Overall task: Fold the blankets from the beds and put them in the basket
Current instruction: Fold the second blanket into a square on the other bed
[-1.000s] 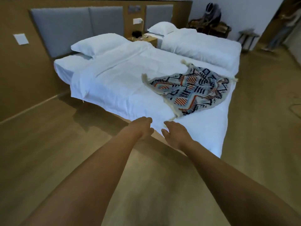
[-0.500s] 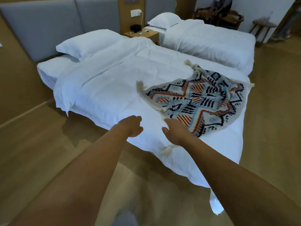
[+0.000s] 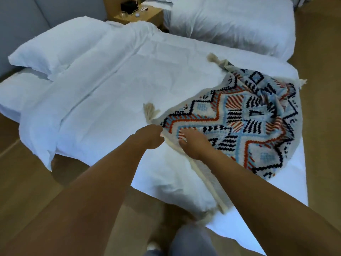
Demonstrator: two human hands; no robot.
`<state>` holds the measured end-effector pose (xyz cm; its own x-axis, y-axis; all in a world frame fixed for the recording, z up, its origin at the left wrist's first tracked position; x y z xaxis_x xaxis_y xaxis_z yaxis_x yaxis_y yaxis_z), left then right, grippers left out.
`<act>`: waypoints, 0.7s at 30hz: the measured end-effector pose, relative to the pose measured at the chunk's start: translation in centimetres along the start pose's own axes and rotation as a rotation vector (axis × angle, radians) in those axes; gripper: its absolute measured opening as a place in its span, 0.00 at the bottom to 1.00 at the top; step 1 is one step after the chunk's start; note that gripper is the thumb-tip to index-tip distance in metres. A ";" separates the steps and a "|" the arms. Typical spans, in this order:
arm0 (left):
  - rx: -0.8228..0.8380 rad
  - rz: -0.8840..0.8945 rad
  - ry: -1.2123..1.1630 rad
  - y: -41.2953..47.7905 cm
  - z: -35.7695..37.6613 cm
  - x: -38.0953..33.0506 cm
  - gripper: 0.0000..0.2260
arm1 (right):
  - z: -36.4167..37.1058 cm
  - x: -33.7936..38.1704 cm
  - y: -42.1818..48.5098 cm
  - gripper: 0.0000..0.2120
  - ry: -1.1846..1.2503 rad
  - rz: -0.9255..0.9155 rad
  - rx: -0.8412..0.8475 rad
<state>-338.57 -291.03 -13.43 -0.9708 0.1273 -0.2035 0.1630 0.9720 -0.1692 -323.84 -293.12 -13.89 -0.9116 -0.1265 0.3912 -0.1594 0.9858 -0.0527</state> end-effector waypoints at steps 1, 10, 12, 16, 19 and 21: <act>0.010 0.013 -0.003 2.0 0.4 0.1 0.20 | 0.5 -0.8 1.8 0.16 0.019 0.025 0.008; 0.244 -0.033 0.021 14.6 7.0 3.6 0.20 | 6.2 -7.6 14.4 0.15 0.139 0.254 0.148; 0.260 -0.044 0.002 16.7 7.7 4.7 0.20 | 6.6 -7.9 16.7 0.17 0.165 0.313 0.112; 0.197 -0.027 0.041 20.7 10.2 7.1 0.17 | 10.6 -7.5 21.3 0.14 0.154 0.383 0.180; 0.216 0.116 0.111 24.0 13.9 8.4 0.21 | 15.0 -7.6 24.9 0.15 0.114 0.490 0.227; 0.217 0.225 0.201 26.1 16.0 9.3 0.24 | 17.6 -7.5 27.7 0.19 0.097 0.551 0.217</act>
<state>-340.55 -267.59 -35.18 -0.9183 0.3899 -0.0692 0.3886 0.8538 -0.3465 -328.10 -266.85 -34.40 -0.8450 0.4172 0.3345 0.2435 0.8571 -0.4539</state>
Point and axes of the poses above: each hand's wrist, its own y-axis towards the middle knuckle, its own z-axis out of the palm, x = y × z, the point moved 6 cm from there along y, towards the middle knuckle, and after that the axes turned 13 degrees about -x, right-handed, at the moved point
